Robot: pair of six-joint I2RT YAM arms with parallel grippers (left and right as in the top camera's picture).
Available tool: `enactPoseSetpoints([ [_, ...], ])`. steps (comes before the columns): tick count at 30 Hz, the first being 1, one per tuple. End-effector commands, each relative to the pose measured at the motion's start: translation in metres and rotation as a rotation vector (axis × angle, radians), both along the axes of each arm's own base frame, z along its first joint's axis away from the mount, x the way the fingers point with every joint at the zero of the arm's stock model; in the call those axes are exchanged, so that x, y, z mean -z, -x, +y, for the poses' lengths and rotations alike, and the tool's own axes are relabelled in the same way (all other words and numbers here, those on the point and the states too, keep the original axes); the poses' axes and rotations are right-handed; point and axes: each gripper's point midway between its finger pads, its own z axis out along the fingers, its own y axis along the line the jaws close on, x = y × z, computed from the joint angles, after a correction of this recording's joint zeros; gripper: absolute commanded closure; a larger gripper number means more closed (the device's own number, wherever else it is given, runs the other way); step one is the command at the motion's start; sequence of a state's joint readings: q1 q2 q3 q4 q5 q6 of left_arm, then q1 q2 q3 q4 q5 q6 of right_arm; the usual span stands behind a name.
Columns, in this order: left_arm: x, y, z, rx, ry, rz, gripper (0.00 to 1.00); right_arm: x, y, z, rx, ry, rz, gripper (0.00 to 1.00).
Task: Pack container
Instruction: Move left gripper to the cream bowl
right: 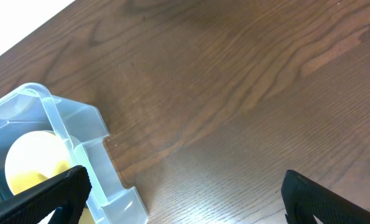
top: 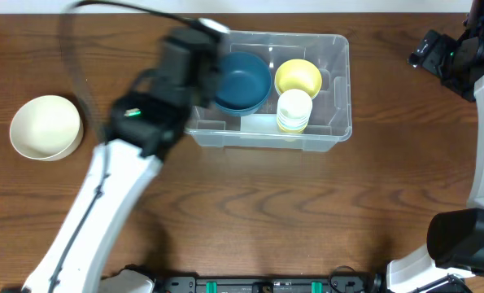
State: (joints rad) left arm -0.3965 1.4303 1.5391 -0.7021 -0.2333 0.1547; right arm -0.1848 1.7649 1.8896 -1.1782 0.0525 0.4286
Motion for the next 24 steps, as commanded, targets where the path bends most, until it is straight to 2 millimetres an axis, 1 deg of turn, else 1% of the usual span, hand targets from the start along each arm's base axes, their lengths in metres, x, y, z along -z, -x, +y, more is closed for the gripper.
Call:
enactPoseSetpoints([
  [1, 0.005, -0.005, 0.074, -0.277, 0.053, 0.022, 0.50, -0.011, 0.001, -0.002, 0.013, 0.004, -0.029, 0.01],
  [3, 0.014, -0.006, 0.113, -0.410, 0.085, 0.047, 0.50, -0.011, 0.001, -0.002, 0.013, 0.004, -0.029, 0.01],
  [6, 0.033, -0.009, 0.165, -0.579, 0.115, 0.088, 0.48, -0.011, 0.001, -0.002, 0.013, 0.004, -0.029, 0.01],
  [8, 0.051, -0.011, 0.192, -0.648, 0.116, 0.129, 0.48, -0.011, 0.001, -0.002, 0.013, 0.004, -0.029, 0.01],
  [10, 0.070, -0.014, 0.212, -0.695, 0.118, 0.176, 0.48, -0.011, 0.001, -0.002, 0.013, 0.004, -0.029, 0.01],
  [12, 0.091, -0.017, 0.230, -0.739, 0.112, 0.221, 0.48, -0.011, 0.001, -0.002, 0.012, 0.004, -0.029, 0.01],
  [15, 0.120, -0.024, 0.251, -0.786, 0.107, 0.273, 0.48, -0.011, 0.001, -0.002, 0.012, 0.004, -0.029, 0.01],
  [18, 0.148, -0.029, 0.266, -0.819, 0.103, 0.319, 0.47, -0.011, 0.001, -0.002, 0.012, 0.005, -0.028, 0.01],
  [22, 0.175, -0.034, 0.282, -0.851, 0.101, 0.352, 0.45, -0.011, 0.001, -0.002, 0.013, 0.004, -0.029, 0.01],
  [24, 0.183, -0.035, 0.290, -0.865, 0.101, 0.359, 0.45, -0.011, 0.001, -0.002, 0.013, 0.004, -0.029, 0.01],
])
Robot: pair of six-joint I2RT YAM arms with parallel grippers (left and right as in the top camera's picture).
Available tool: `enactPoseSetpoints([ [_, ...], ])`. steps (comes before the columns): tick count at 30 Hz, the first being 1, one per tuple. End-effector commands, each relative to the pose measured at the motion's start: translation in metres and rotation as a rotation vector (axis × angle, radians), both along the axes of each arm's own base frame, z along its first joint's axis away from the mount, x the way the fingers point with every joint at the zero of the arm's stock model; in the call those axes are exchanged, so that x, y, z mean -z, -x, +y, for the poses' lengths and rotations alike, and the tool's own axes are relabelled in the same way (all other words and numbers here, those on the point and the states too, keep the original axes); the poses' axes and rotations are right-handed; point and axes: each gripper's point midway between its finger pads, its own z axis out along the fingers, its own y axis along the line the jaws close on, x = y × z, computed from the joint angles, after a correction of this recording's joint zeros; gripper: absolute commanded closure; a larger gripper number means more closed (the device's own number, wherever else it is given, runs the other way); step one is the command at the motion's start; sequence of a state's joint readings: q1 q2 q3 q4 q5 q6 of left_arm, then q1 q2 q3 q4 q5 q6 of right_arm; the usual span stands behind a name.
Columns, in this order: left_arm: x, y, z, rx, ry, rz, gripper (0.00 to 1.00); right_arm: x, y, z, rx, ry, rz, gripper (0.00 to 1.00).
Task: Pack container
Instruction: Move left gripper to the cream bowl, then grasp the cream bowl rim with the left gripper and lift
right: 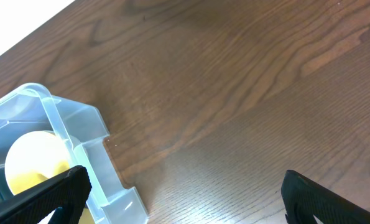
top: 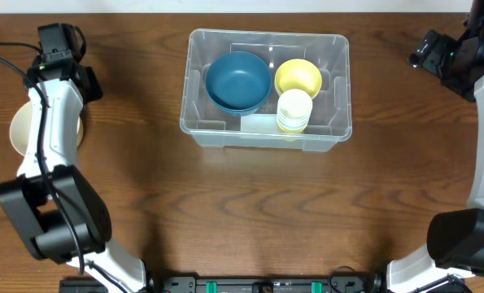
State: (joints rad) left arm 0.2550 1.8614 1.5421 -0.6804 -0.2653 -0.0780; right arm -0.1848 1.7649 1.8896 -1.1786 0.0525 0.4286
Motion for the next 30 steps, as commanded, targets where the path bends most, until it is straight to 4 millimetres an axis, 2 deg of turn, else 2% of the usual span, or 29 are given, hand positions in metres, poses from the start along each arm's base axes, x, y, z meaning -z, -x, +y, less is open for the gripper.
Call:
enactPoseSetpoints([
  [1, 0.011, 0.000, 0.014, -0.034, 0.003, 0.007, 0.45, -0.011, 0.001, -0.002, 0.013, 0.004, -0.030, 0.01],
  [9, 0.045, 0.003, 0.038, -0.086, 0.017, 0.050, 0.43, -0.011, 0.001, -0.002, 0.013, 0.004, -0.029, 0.01],
  [16, 0.096, 0.004, 0.034, -0.077, 0.071, 0.143, 0.43, -0.011, 0.001, -0.002, 0.013, 0.004, -0.029, 0.01],
  [19, 0.110, 0.005, 0.030, -0.069, 0.099, 0.163, 0.43, -0.011, 0.001, -0.002, 0.013, 0.004, -0.030, 0.01],
  [21, 0.113, 0.005, 0.030, -0.069, 0.101, 0.170, 0.51, -0.011, 0.001, -0.002, 0.013, 0.004, -0.029, 0.01],
  [23, 0.113, 0.005, 0.030, -0.069, 0.102, 0.170, 0.69, -0.011, 0.001, -0.002, 0.013, 0.004, -0.029, 0.01],
  [25, 0.114, 0.004, 0.026, -0.064, 0.121, 0.163, 0.80, -0.011, 0.001, -0.002, 0.013, 0.004, -0.029, 0.01],
  [30, 0.118, -0.005, 0.004, -0.009, 0.243, 0.126, 0.94, -0.011, 0.001, -0.002, 0.013, 0.004, -0.029, 0.01],
])
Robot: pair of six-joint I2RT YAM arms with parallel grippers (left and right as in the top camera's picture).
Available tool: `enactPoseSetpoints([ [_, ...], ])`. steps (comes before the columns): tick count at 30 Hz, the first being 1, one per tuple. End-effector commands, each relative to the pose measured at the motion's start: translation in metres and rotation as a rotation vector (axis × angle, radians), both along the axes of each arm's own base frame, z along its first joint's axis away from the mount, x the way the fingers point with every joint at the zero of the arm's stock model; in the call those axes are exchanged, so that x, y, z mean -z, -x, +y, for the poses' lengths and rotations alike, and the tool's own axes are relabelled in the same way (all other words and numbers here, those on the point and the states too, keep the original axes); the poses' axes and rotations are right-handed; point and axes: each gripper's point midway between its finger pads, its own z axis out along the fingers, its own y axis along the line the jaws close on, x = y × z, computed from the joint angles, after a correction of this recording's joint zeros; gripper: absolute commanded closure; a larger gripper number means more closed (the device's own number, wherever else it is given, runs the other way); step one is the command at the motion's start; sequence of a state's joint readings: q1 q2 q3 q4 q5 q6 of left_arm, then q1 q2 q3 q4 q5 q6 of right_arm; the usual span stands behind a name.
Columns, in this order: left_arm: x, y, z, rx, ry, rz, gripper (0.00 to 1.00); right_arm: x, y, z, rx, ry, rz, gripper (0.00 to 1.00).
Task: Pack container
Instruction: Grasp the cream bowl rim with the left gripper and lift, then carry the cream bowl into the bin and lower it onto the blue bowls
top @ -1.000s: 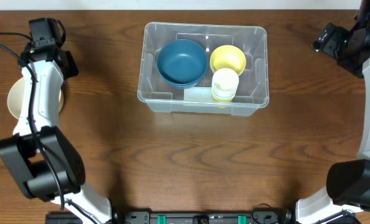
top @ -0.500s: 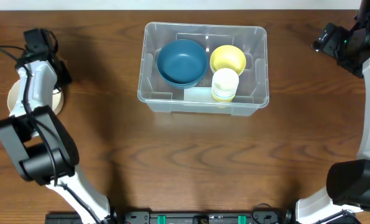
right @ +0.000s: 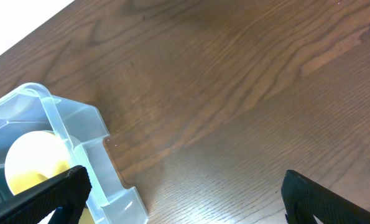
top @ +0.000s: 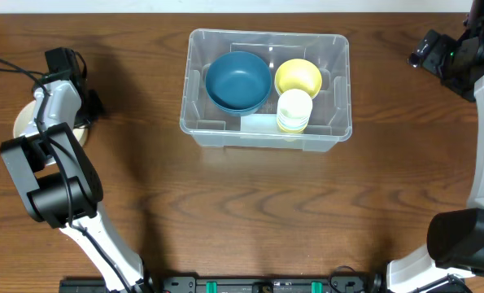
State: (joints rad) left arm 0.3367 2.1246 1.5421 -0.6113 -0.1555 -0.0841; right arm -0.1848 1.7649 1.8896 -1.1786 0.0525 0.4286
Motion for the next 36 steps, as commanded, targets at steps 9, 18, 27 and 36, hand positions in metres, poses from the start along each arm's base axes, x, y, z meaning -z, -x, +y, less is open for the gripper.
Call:
enactPoseSetpoints([
  [9, -0.011, -0.006, -0.030, 0.044, 0.115, -0.043, 0.94, -0.011, 0.001, -0.002, 0.013, 0.004, -0.029, 0.01],
  [18, -0.078, -0.028, -0.077, 0.145, 0.209, -0.223, 0.94, -0.011, 0.001, -0.002, 0.013, 0.004, -0.029, 0.01],
  [27, -0.197, -0.028, -0.150, 0.339, 0.156, -0.468, 0.94, -0.011, 0.001, -0.002, 0.013, 0.005, -0.029, 0.01],
  [36, -0.271, 0.000, -0.302, 0.769, 0.163, -0.632, 0.94, -0.011, 0.001, -0.002, 0.013, 0.004, -0.030, 0.01],
])
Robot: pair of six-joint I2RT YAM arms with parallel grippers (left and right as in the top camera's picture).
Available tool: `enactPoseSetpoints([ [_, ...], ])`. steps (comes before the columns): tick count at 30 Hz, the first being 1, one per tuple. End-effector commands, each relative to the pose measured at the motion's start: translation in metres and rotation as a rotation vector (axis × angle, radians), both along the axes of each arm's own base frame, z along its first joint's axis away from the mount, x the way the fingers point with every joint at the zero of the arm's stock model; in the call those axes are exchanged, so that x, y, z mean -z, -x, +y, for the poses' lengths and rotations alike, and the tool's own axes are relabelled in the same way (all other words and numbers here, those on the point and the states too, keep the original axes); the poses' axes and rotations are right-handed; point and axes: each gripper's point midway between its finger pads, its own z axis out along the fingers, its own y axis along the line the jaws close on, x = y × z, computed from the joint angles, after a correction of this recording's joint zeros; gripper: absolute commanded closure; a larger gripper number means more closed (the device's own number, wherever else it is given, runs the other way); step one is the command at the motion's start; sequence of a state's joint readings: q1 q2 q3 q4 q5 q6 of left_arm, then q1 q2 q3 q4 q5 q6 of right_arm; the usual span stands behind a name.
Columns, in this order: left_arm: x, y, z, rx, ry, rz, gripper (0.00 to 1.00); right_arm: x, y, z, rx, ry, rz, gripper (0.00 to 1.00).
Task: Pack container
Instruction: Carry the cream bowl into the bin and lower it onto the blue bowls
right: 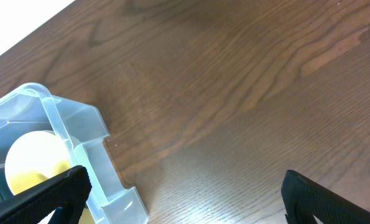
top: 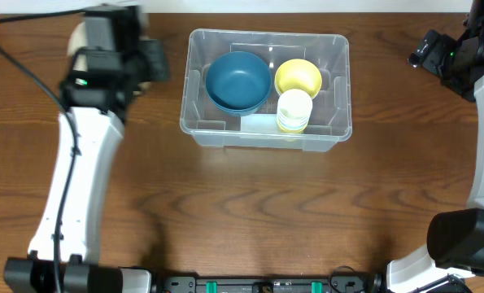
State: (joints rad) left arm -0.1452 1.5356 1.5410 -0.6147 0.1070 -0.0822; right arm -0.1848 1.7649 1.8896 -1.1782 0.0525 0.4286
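Note:
The clear plastic container (top: 266, 137) stands at the back middle of the table. Inside it are a blue bowl (top: 238, 80), a yellow bowl (top: 298, 77) and a small stack of pale cups (top: 294, 110). My left gripper (top: 140, 65) is raised just left of the container, its jaws hidden under the wrist. A pale rim of the cream bowl (top: 78, 37) shows beside it. At the far right, my right gripper (right: 185, 199) is open over bare wood, beside the container's corner (right: 79, 124).
The left arm's black cable (top: 22, 57) loops over the back left of the table. The right arm's white link runs down the right edge. Dark wood shows in front of the container.
My left gripper was down at the cream bowl at the table's far left. Now it is raised close to the container's left end, and the bowl is gone from that spot.
My left arm was first over the container's left end while the cream bowl sat at the far left. Then the gripper was beside that bowl, then down on it. Now the bowl is off the table beside the gripper near the container. The right arm stayed still.

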Motion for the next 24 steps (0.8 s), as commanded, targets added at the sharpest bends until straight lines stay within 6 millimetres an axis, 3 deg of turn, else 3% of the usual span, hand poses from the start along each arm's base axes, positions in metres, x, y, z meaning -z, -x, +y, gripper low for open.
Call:
enactPoseSetpoints([
  [1, -0.013, 0.015, -0.063, 0.218, -0.063, -0.063, 0.94, -0.011, 0.001, -0.002, 0.013, 0.004, -0.029, 0.01],
  [5, -0.010, 0.031, -0.131, 0.428, -0.176, -0.124, 0.94, -0.011, 0.001, -0.002, 0.013, 0.005, -0.029, 0.01],
  [11, 0.009, 0.033, -0.180, 0.509, -0.350, -0.179, 0.94, -0.011, 0.001, -0.002, 0.013, 0.005, -0.029, 0.01],
  [14, 0.029, 0.030, -0.191, 0.533, -0.376, -0.150, 0.94, -0.011, 0.001, -0.002, 0.013, 0.004, -0.029, 0.01],
  [24, 0.110, 0.014, -0.199, 0.559, -0.434, 0.008, 0.94, -0.011, 0.001, -0.002, 0.013, 0.004, -0.029, 0.01],
])
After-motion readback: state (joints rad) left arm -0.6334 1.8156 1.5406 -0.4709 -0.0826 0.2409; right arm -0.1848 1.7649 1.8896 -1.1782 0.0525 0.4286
